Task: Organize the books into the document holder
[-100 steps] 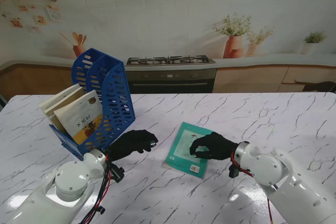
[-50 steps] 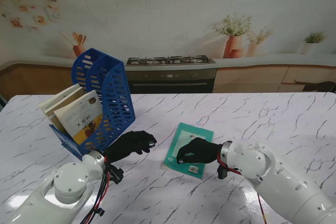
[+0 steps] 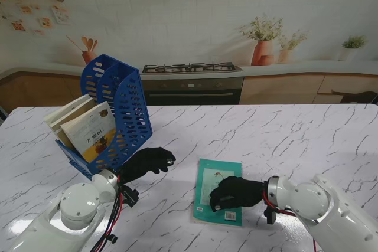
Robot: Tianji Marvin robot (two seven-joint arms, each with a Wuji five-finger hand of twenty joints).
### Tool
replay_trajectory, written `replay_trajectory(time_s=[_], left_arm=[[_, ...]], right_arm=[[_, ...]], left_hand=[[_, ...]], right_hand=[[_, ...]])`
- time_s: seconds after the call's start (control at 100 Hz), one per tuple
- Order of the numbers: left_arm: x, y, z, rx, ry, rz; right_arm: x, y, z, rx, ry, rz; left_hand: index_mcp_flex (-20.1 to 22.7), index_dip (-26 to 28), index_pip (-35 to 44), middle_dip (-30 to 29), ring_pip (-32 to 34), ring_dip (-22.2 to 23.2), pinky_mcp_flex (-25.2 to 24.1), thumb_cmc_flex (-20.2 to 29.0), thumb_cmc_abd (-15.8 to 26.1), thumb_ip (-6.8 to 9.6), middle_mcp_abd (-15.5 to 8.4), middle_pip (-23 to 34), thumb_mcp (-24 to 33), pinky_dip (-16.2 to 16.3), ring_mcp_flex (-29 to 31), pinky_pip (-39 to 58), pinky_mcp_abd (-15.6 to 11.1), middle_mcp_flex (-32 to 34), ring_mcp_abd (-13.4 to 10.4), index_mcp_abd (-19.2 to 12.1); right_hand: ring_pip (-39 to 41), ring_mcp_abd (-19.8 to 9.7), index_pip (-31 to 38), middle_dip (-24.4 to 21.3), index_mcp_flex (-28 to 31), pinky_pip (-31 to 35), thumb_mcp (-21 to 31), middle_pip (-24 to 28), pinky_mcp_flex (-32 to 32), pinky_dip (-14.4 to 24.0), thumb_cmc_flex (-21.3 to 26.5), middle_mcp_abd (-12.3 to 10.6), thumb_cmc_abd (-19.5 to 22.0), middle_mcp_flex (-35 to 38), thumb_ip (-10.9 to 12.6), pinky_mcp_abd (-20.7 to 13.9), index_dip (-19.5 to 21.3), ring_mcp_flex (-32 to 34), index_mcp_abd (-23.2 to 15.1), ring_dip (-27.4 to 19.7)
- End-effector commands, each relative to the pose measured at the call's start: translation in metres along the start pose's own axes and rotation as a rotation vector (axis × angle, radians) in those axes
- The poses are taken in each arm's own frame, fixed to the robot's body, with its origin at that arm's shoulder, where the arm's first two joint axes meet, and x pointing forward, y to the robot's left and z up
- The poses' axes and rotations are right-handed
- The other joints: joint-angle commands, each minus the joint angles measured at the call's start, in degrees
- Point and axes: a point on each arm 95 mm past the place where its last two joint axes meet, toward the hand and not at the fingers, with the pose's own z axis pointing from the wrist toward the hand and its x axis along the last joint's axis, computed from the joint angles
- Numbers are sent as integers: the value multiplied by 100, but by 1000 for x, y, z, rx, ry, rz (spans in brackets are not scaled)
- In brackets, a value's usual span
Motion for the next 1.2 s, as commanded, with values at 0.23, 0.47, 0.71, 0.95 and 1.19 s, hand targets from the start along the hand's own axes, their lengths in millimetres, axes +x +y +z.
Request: replay_trajectory(time_s=[0.23, 0.47, 0.71, 0.95, 1.19], left_arm=[[-1, 10, 9, -33, 27, -20], [-1, 12, 19, -44, 38, -17], [-3, 18, 24, -56, 36, -45], [-4, 19, 24, -53, 31, -63], [-6, 19, 21, -46, 22, -81]], right_arm=[[-2, -19, -36, -244, -21, 44], [-1, -7, -55, -482, -183, 57], [-36, -11, -61, -537, -308, 110], [-52, -6, -48, -544, -304, 179], [-55, 8, -28, -533, -247, 181]], left_hand=[[40, -39, -22, -19, 62, 16, -83, 100, 240, 114, 33, 114, -235, 44, -112, 159, -111, 11, 38, 16], [20, -41, -19, 28, 107, 32, 6, 132, 230, 119, 69, 187, -218, 51, -45, 192, -130, 62, 61, 47], [28, -49, -21, 26, 123, 34, -11, 130, 240, 122, 71, 174, -211, 68, -56, 218, -74, 38, 78, 58], [40, -51, -11, 29, 142, 40, -19, 112, 269, 122, 80, 182, -217, 79, -57, 236, -69, 44, 97, 71], [55, -56, -9, 29, 166, 46, -19, 112, 305, 123, 92, 187, -228, 90, -47, 253, -66, 49, 120, 81]], right_hand=[[328, 45, 564, 84, 286, 1235, 1122, 275, 493, 523, -1113, -164, -756, 661, -284, 1305, -115, 780, -540, 200], [752, 1114, 49, 482, 722, 2430, 1158, 229, 1720, 1597, -1971, 323, -842, 1349, 50, 2670, 555, 2116, -451, 761], [988, 1404, -123, 573, 1165, 2899, 1358, 435, 2531, 1618, -2184, 663, -1060, 1729, 161, 2188, 1043, 2632, -176, 883], [943, 1381, -149, 503, 1414, 2783, 1671, 364, 2656, 1488, -2225, 710, -1017, 1988, 131, 1924, 1053, 2791, -125, 787], [891, 1286, -123, 491, 1481, 2736, 1780, 330, 2617, 1448, -2279, 679, -991, 2091, 118, 1848, 1057, 2816, -169, 707]])
